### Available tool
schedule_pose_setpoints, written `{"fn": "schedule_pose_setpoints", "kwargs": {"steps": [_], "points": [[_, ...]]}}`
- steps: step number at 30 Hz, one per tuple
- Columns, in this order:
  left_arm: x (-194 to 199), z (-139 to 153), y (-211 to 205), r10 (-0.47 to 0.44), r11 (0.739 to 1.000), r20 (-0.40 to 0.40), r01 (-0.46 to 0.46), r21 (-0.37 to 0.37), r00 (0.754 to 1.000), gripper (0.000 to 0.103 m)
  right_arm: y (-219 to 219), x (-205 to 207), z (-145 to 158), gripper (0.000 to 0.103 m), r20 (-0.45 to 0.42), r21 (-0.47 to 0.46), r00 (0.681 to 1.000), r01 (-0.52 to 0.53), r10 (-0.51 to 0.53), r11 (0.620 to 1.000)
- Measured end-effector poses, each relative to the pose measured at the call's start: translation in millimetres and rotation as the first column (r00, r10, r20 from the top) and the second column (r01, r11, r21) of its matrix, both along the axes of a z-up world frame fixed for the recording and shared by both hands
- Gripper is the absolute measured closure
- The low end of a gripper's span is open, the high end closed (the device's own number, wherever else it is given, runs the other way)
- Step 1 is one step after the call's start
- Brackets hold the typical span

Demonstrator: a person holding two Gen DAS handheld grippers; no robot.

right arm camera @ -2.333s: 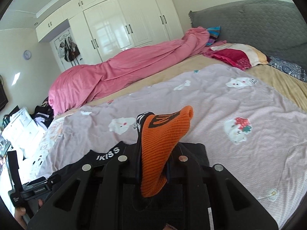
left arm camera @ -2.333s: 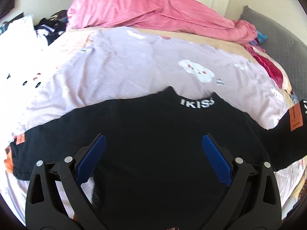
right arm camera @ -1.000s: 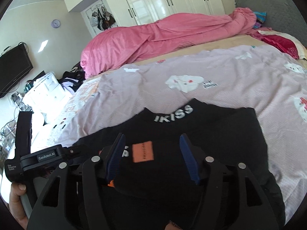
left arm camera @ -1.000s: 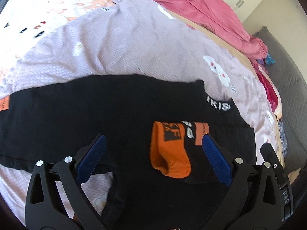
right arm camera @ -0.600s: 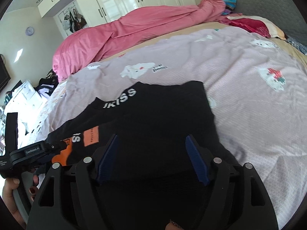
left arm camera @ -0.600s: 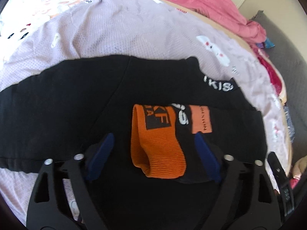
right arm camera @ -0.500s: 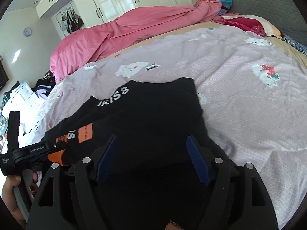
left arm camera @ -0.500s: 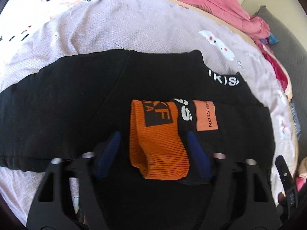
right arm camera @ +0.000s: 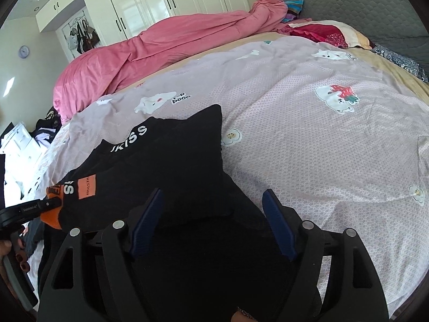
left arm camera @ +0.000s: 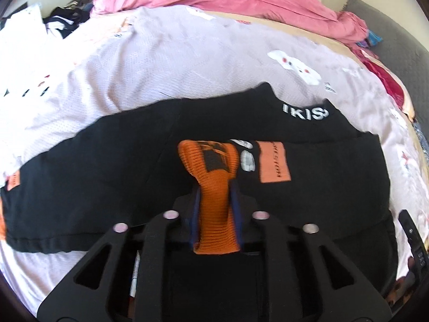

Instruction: Fold small clothes

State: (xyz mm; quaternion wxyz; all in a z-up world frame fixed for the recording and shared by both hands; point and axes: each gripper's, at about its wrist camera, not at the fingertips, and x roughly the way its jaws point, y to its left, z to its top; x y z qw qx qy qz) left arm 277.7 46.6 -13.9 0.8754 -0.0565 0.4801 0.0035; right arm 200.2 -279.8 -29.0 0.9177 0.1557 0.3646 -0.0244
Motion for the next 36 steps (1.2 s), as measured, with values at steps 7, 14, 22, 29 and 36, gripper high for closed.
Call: {"fn": "schedule_pose_setpoints", "kwargs": {"steps": [7,14,22,29,36], "points": [[-10,27,3,0.01,0.999,0.083,-0.014,0.042,0.996,0.08,33,13,9,0.028,0.01,-0.022,0.995,-0.102,0.102,0.995],[-2,-2,-35,-0.112,0.988,-0.012,0.113,0.101,0.994,0.075,72,44,1,0.024,-0.076,-0.101,0.972,-0.227,0.22,0.969],[6,-36,-39,-0.125,0.988,-0.094,0.132,0.074,0.988,0.061,66,57,-36,0.024,-0.206,-0.158,0.964,-0.2,0.165,0.967],[-2,-29,-34,-0.121,0.991,-0.077,0.125,0.038,0.99,0.048,52,34,-20,0.013,-0.138,-0.091,0.981,-0.147,0.134,0.985],[-8,-18,-27,-0.1,0.994,-0.05,0.101,0.031,0.994,0.035,43,15,-8,0.011,-0.11,-0.094,0.988,-0.115,0.105,0.989]]}}
